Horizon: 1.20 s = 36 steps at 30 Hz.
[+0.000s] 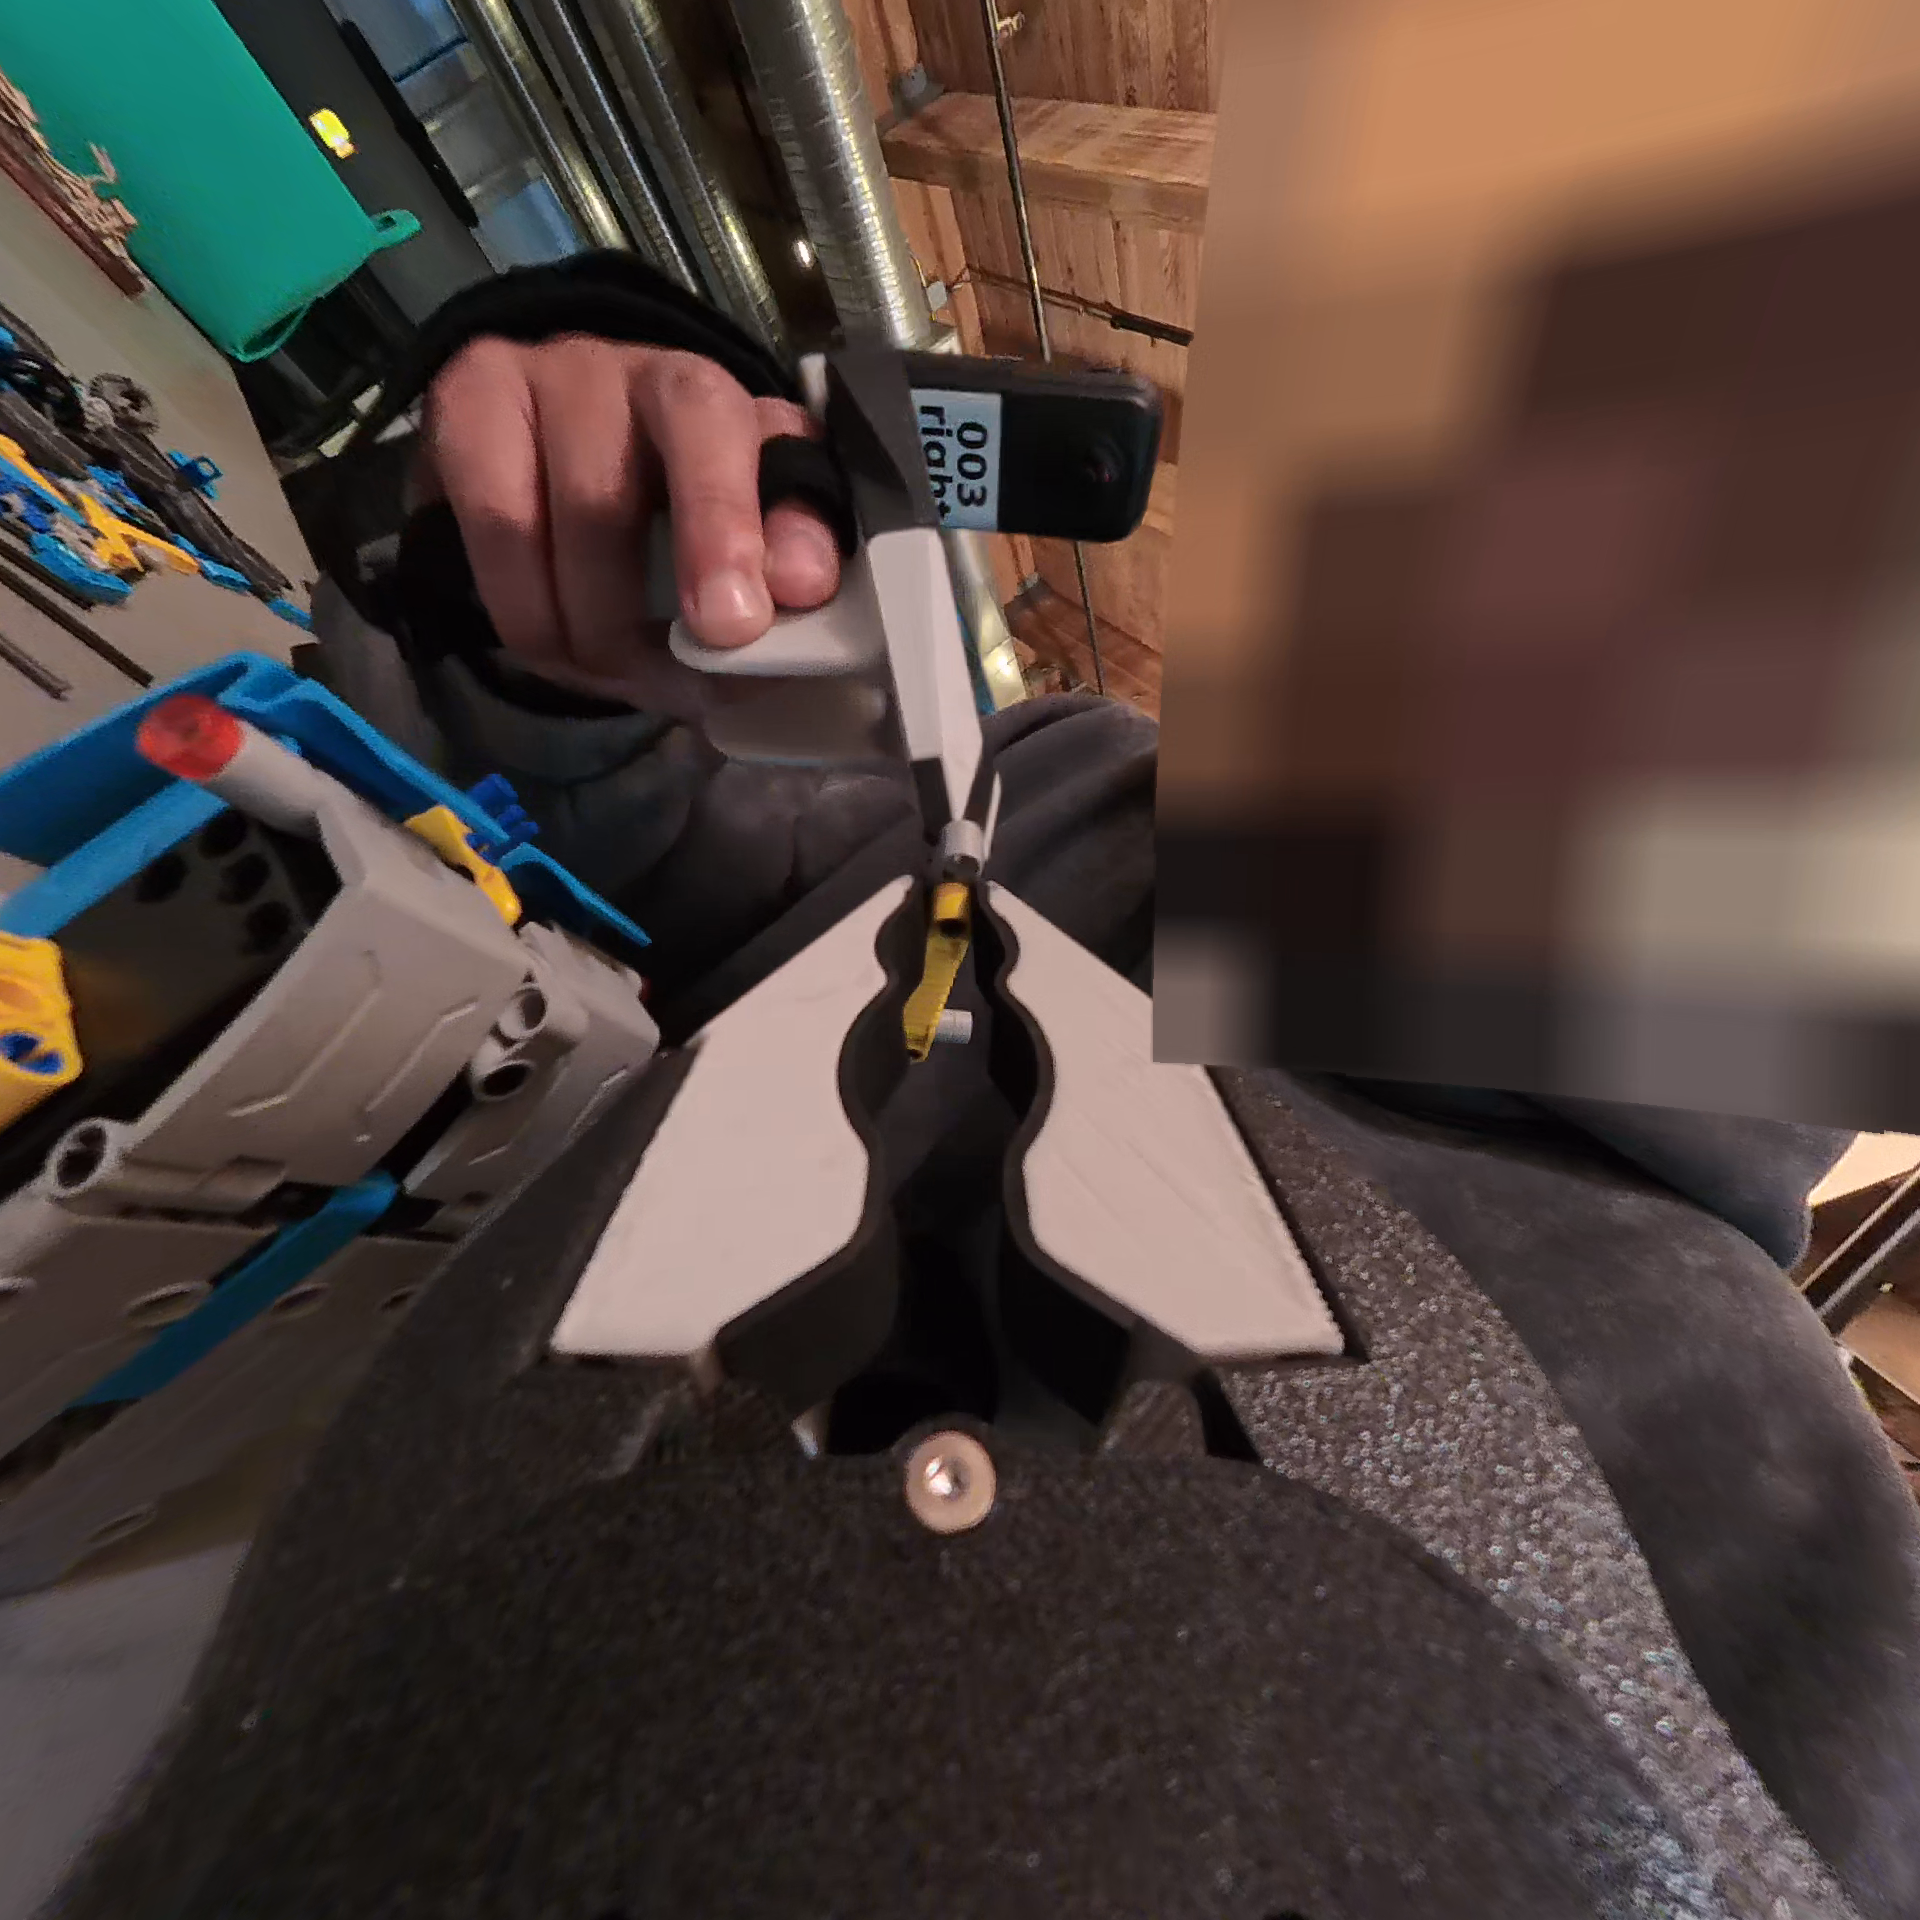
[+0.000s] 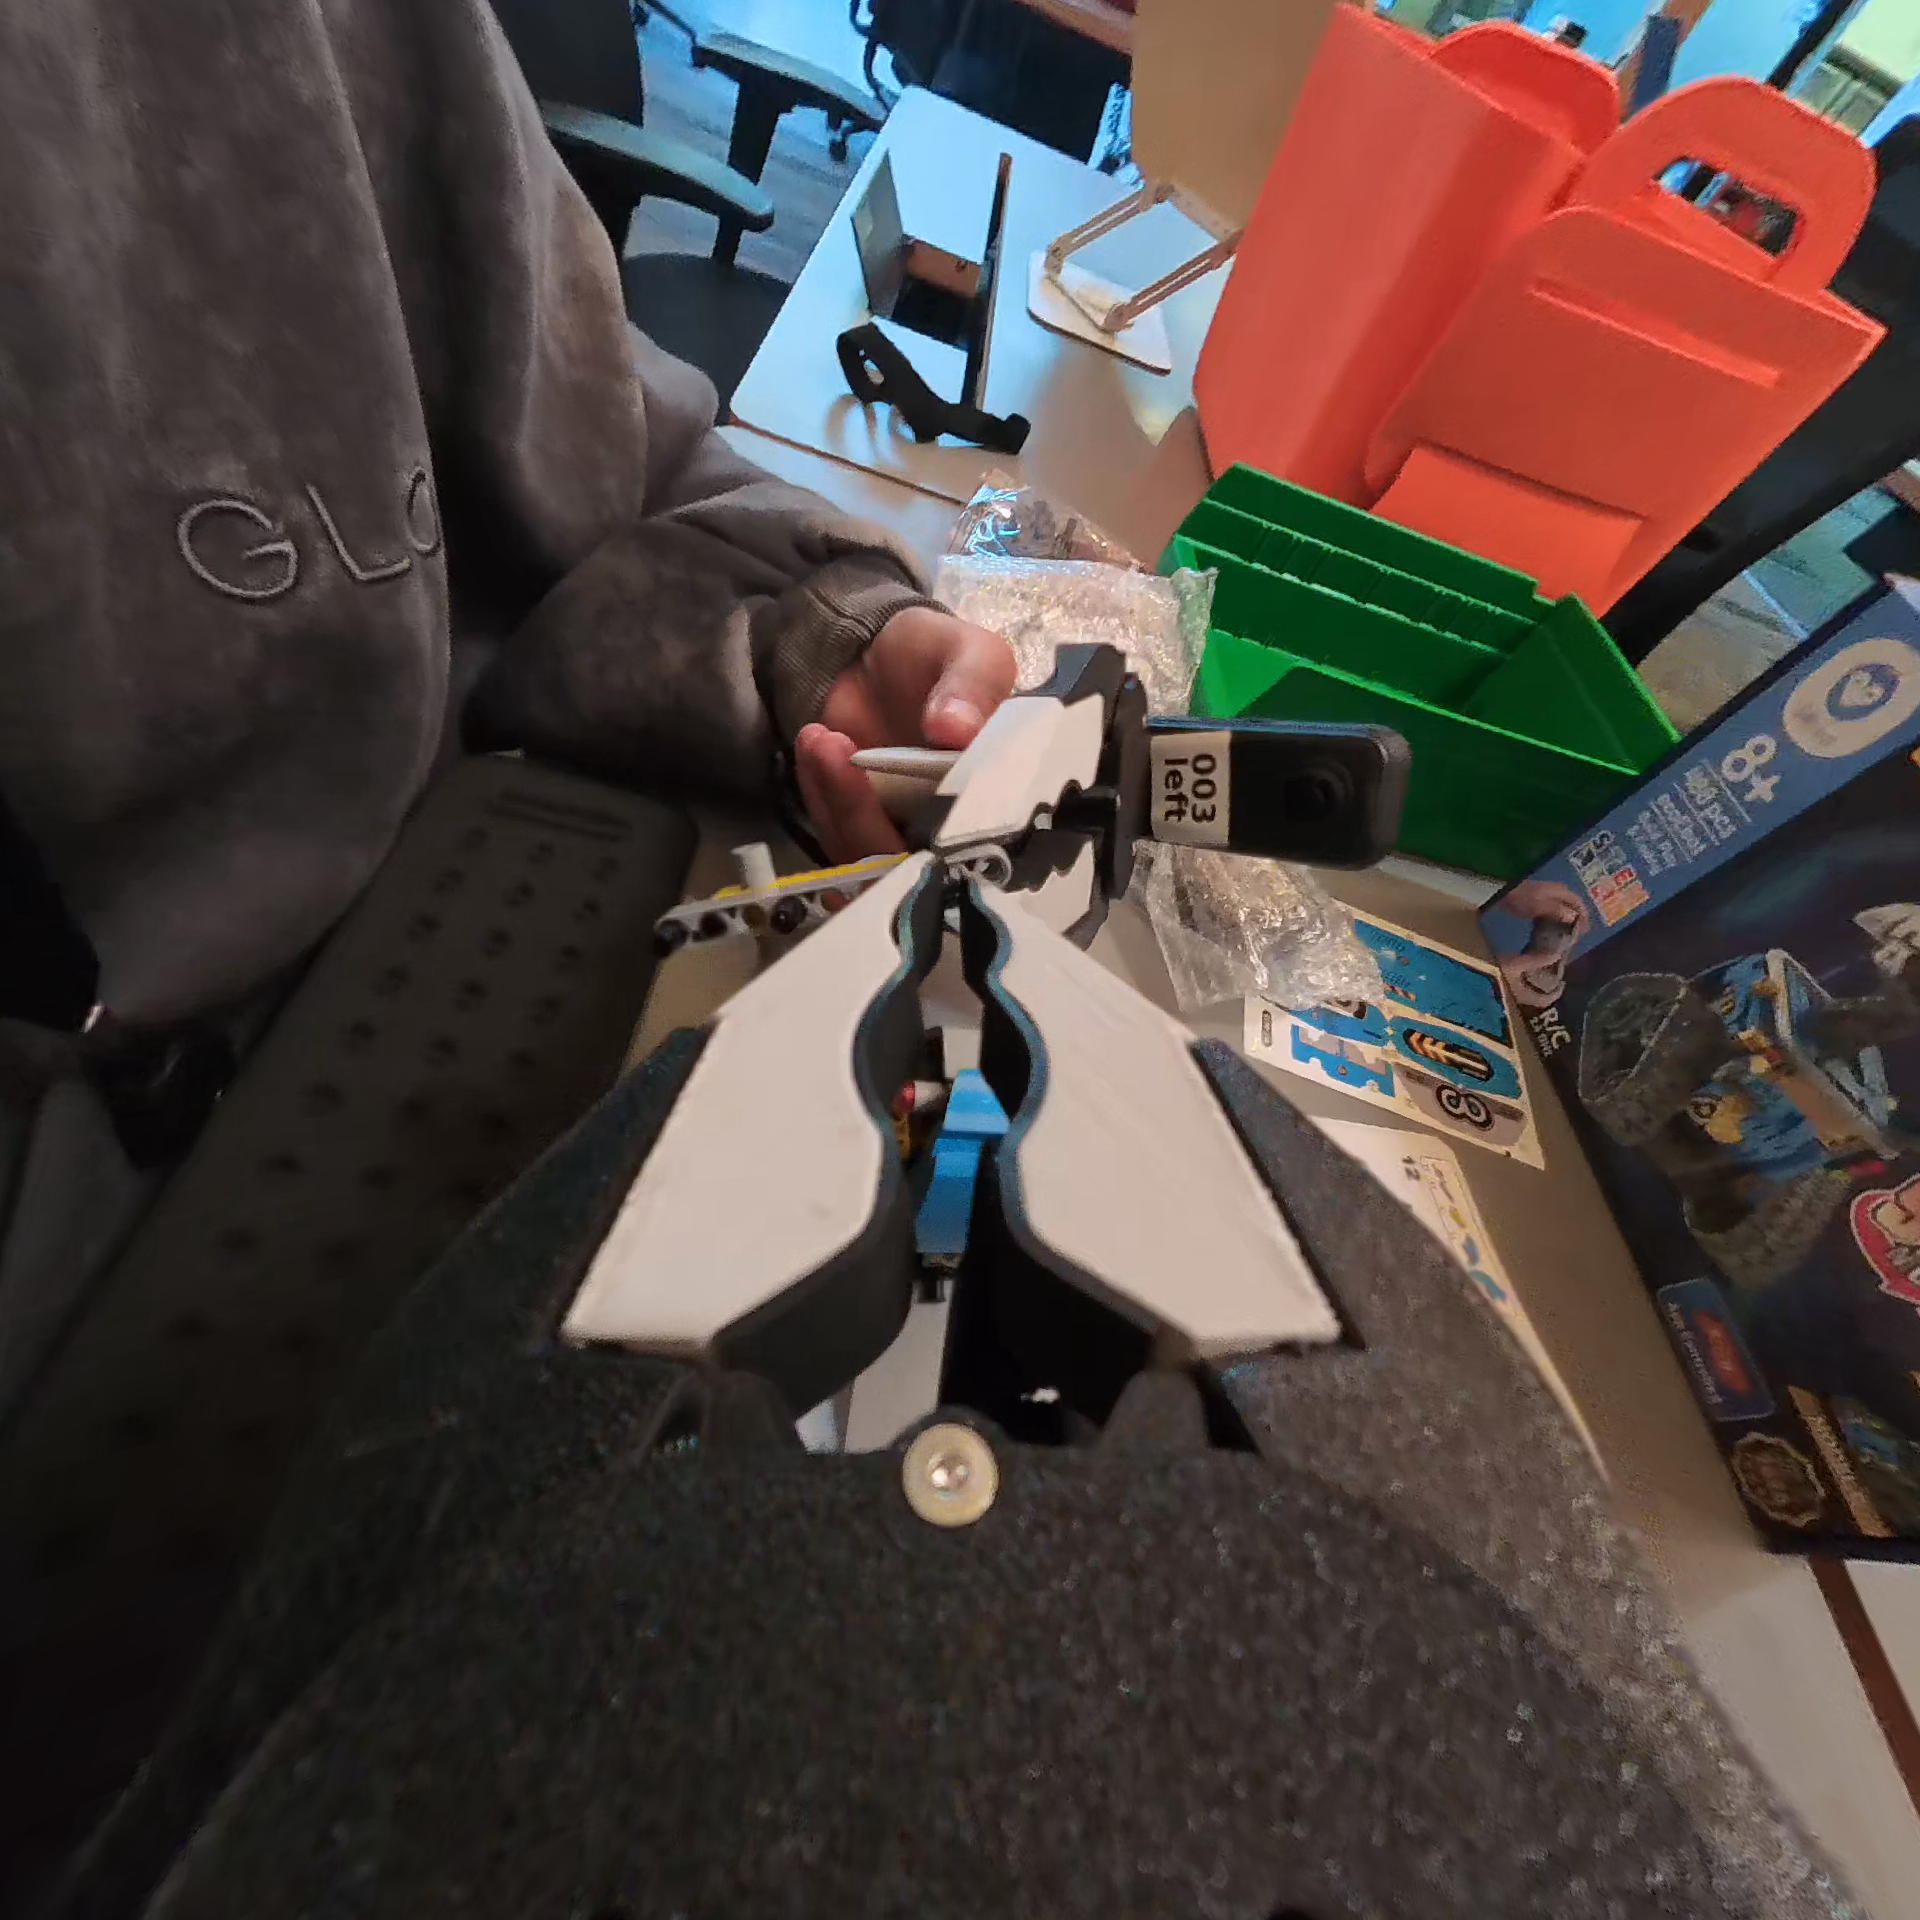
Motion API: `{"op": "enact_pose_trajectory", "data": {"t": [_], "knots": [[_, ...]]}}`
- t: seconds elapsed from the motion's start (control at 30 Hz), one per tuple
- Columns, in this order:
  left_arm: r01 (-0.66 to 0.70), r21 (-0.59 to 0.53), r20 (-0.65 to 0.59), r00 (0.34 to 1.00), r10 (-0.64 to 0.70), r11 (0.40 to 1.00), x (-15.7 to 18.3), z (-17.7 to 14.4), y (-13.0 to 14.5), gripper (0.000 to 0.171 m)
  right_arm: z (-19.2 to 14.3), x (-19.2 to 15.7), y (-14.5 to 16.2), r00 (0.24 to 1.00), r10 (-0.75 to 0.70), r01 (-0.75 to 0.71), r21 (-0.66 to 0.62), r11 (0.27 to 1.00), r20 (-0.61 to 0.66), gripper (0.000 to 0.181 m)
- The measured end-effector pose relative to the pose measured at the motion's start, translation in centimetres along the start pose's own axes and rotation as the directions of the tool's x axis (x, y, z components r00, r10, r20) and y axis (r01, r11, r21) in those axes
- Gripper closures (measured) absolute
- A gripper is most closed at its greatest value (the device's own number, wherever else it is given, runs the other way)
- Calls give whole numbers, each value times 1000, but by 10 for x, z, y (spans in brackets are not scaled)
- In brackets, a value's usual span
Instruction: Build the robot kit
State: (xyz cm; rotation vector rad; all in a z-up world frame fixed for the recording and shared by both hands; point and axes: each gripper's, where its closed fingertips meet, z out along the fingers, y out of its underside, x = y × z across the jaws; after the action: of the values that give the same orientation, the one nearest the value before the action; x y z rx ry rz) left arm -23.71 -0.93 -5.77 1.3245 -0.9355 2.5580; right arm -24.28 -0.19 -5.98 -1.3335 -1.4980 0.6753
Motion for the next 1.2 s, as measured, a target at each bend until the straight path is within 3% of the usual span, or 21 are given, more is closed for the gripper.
{"op": "enact_pose_trajectory", "data": {"t": [0.07, 0.13, 0.27, 0.37, 0.47, 0.6, 0.7, 0.8, 0.87, 0.97, 1.0, 1.03, 1.1, 1.2], "knots": [[-31, 15, 20, 999, 30, 999, 0, 0, -3, 165, -1, 3, 0, 1000, -5, 6, -10, 1000, 12, 181], [-155, 13, 99, 983, 153, 988, -1, -2, -8, 165, -1, 8, -1, 998, 64, -65, 46, 997, 19, 180], [-437, -103, 377, 814, 441, 894, -12, -13, -19, 165, 1, 24, 12, 887, 444, -460, 155, 874, 129, 177], [-494, -156, 436, 742, 508, 855, -13, -15, -21, 165, 1, 25, 14, 837, 514, -546, 208, 812, 188, 174], [-500, -137, 450, 738, 503, 855, -15, -18, -24, 165, 2, 30, 19, 849, 510, -529, 199, 825, 138, 170], [-470, -98, 453, 764, 459, 877, -22, -22, -25, 165, 4, 33, 29, 808, 572, -589, 188, 786, 139, 163], [-476, -55, 448, 774, 447, 878, -19, -24, -30, 165, 7, 27, 30, 769, 602, -637, 170, 752, 216, 147], [-498, -34, 456, 764, 457, 866, -15, -27, -35, 165, 1, 32, 22, 720, 638, -693, 233, 682, 274, 144], [-516, -20, 455, 758, 467, 857, -11, -26, -38, 165, 11, 21, 26, 732, 626, -676, 168, 718, 269, 149], [-515, -12, 438, 767, 468, 857, -9, -23, -37, 165, 16, 25, 22, 778, 600, -628, 201, 752, 188, 173], [-523, -8, 431, 767, 475, 852, -8, -22, -37, 164, 15, 25, 22, 771, 606, -636, 205, 744, 194, 173], [-538, -11, 426, 760, 491, 843, -6, -21, -36, 160, 14, 24, 21, 739, 631, -672, 193, 715, 237, 174], [-574, 0, 450, 731, 513, 819, -5, -22, -41, 136, 3, 31, 13, 653, 670, -756, 248, 606, 353, 175], [-586, 42, 417, 747, 518, 810, 5, -24, -44, 135, -33, 41, -7, 412, 600, -910, 269, 317, 686, 174]]}}
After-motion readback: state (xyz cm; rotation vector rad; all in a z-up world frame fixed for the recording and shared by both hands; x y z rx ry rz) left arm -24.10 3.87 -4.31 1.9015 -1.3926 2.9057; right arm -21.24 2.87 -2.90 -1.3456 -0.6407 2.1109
